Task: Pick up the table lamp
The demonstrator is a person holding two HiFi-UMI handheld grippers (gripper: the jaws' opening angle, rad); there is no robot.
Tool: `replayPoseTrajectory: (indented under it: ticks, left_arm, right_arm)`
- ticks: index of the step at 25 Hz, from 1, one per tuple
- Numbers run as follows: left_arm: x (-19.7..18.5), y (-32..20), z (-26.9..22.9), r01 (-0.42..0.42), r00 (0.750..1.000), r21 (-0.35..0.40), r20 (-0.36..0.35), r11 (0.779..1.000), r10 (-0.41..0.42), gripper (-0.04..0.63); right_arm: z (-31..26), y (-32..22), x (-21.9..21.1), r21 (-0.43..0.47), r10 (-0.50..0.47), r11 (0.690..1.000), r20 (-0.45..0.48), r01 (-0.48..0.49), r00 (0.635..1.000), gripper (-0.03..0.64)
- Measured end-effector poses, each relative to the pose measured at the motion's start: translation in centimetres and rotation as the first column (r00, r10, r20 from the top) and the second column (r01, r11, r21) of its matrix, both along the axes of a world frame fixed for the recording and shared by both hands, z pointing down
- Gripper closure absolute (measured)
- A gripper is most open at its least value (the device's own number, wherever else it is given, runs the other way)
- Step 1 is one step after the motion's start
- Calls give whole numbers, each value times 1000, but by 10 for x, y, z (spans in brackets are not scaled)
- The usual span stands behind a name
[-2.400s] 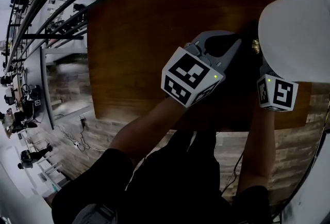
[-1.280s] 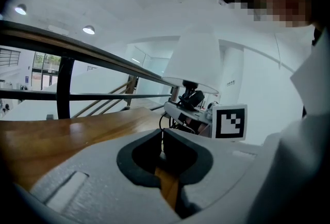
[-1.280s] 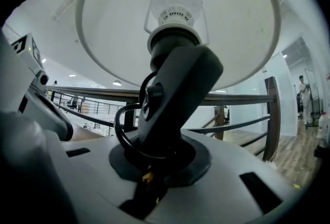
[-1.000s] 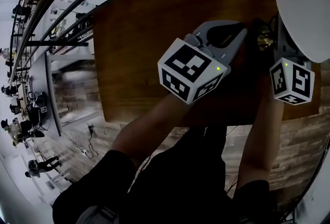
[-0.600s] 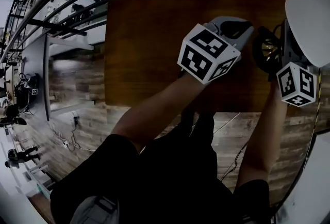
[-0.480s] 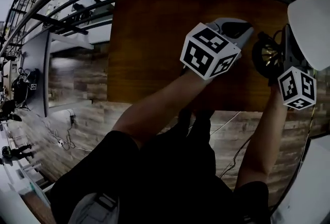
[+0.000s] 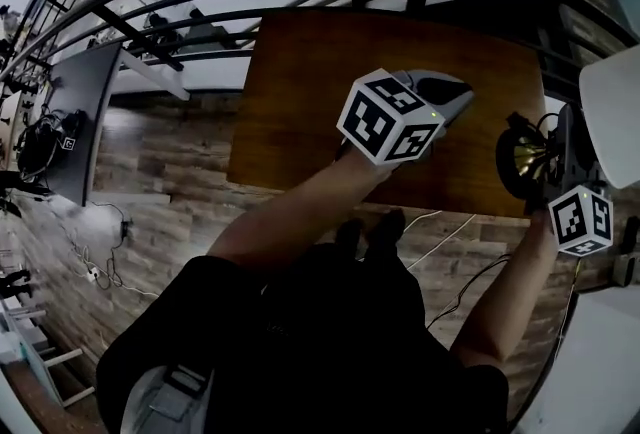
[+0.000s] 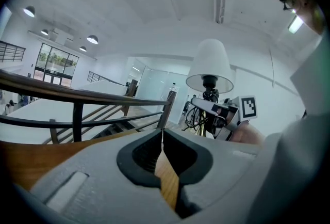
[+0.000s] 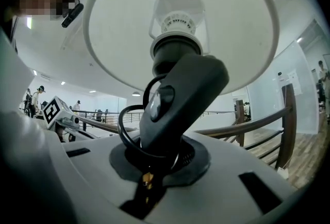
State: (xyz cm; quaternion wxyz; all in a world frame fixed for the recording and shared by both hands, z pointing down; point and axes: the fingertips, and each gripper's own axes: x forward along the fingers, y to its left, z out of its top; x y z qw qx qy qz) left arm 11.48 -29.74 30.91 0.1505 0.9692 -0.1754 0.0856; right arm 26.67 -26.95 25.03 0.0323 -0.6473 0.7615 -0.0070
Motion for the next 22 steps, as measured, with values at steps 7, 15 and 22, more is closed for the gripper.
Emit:
replayPoseTrajectory:
  ticks: [7, 15, 22]
  left_arm:
    - [-28, 23, -45, -41, 999, 26, -35, 999, 42, 578]
    - [-40, 68, -65, -32, 999, 65, -39, 997, 34, 578]
    - [-22, 79, -73, -12, 1000, 68, -24, 998, 14, 577]
  right_arm:
    - [-24, 32, -42, -34, -72, 997, 37, 73, 997, 566]
    - [-37, 85, -74, -12, -252, 967, 113, 255, 961, 566]
    - [-51, 115, -70, -1, -340, 939, 122, 343, 932, 566]
